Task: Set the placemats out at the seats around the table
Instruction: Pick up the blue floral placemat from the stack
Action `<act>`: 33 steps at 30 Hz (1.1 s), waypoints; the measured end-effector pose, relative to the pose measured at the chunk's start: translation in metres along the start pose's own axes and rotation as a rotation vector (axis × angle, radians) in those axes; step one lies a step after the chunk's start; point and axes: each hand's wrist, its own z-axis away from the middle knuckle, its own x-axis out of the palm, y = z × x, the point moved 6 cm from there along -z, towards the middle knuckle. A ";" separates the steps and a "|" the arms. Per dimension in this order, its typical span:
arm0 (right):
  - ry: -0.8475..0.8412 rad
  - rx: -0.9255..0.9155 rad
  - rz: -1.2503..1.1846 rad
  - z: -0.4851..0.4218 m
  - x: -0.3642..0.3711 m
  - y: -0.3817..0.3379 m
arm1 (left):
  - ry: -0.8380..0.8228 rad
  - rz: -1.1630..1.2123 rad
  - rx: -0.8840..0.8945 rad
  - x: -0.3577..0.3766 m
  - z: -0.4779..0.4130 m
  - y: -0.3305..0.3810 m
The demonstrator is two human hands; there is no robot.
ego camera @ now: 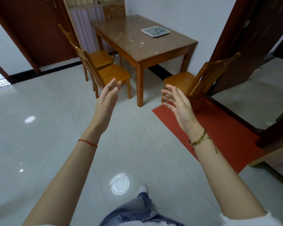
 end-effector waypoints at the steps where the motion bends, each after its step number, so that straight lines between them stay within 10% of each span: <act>1: -0.002 -0.008 0.003 -0.019 0.000 -0.002 | -0.005 0.007 0.004 0.001 -0.019 0.000; 33: -0.089 0.016 0.037 -0.612 -0.068 0.030 | 0.101 0.052 -0.072 0.092 -0.586 -0.101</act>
